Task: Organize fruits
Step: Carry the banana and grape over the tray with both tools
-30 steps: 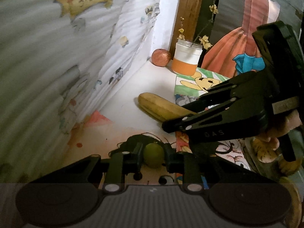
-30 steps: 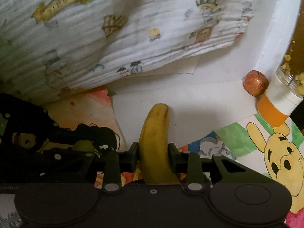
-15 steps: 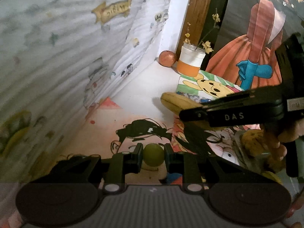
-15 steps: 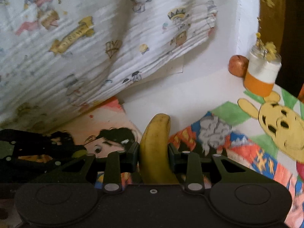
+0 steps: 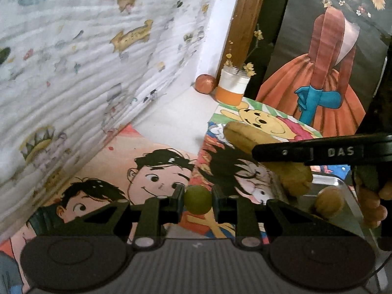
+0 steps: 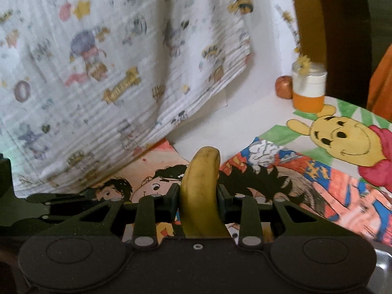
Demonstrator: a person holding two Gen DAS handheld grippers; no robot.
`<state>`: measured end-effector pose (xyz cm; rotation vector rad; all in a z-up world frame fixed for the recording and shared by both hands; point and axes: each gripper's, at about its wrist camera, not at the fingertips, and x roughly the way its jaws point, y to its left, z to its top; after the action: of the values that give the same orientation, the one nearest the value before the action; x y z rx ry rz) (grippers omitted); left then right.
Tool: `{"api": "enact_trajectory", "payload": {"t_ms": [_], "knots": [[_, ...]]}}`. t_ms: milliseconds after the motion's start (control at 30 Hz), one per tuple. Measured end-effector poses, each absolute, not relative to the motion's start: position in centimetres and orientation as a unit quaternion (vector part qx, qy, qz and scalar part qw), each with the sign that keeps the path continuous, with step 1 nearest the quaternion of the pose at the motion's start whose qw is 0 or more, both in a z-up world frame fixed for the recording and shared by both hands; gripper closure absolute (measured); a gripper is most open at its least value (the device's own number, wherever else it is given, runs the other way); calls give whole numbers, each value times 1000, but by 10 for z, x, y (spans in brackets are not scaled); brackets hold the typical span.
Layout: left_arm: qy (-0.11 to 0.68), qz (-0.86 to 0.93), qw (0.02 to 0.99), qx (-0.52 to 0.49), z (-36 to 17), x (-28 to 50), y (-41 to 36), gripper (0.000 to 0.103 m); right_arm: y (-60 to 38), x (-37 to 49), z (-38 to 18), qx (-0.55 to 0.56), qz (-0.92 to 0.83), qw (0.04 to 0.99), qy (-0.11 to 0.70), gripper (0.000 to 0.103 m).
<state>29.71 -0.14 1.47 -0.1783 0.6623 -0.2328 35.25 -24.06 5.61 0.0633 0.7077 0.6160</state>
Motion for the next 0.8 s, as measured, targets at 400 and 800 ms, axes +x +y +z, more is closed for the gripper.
{"api": "enact_trajectory", "payload": {"t_ms": [400,800], "knots": [[298,-149,939,-82,42,268,-45,77,-323,297,75,60,211,926,309,69],[297,-228,926,-43,43,248,-127,77,-390,268,41,102,126,929,333,69]]}}
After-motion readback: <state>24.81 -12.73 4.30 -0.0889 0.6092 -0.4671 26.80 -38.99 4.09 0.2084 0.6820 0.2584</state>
